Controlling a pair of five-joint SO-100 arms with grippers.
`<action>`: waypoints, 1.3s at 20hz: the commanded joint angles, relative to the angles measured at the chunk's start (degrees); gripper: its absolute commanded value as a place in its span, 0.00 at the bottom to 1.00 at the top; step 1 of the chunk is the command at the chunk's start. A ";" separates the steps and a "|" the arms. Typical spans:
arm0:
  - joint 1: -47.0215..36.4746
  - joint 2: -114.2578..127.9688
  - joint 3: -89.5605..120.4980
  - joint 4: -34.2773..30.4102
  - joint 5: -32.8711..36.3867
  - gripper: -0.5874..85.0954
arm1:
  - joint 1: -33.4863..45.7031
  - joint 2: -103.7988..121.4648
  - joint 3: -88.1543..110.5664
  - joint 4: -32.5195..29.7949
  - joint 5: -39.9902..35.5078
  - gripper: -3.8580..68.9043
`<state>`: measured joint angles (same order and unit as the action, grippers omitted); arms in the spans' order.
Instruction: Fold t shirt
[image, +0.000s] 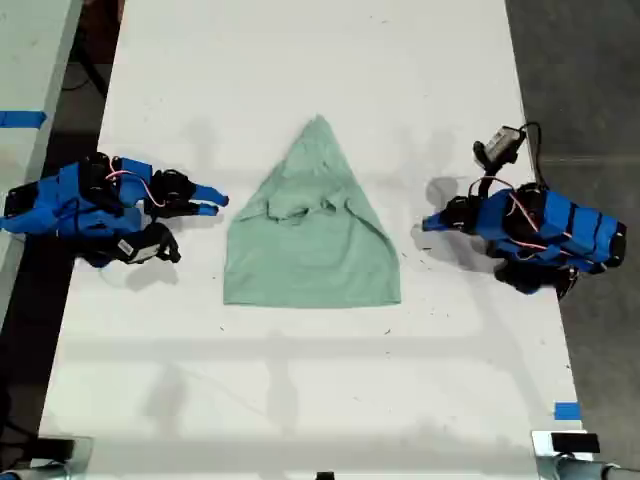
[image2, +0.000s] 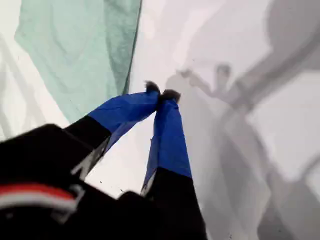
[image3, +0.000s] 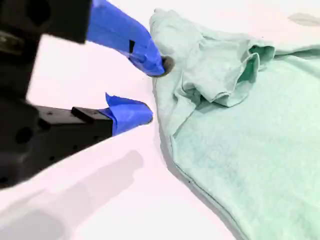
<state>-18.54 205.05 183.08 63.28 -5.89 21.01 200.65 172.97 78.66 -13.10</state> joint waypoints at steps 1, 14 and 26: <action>-0.62 0.44 0.44 0.00 -0.62 0.14 | 2.72 -0.18 4.22 -0.26 -2.64 0.07; -0.53 0.44 0.44 0.00 -0.62 0.14 | -13.27 -13.80 -6.15 -3.16 9.84 0.32; -0.53 0.44 0.44 0.00 -0.62 0.14 | -23.38 -80.33 -34.54 -31.11 20.13 0.36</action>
<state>-18.54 205.05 183.08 63.28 -5.89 -1.23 123.31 143.09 50.01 6.24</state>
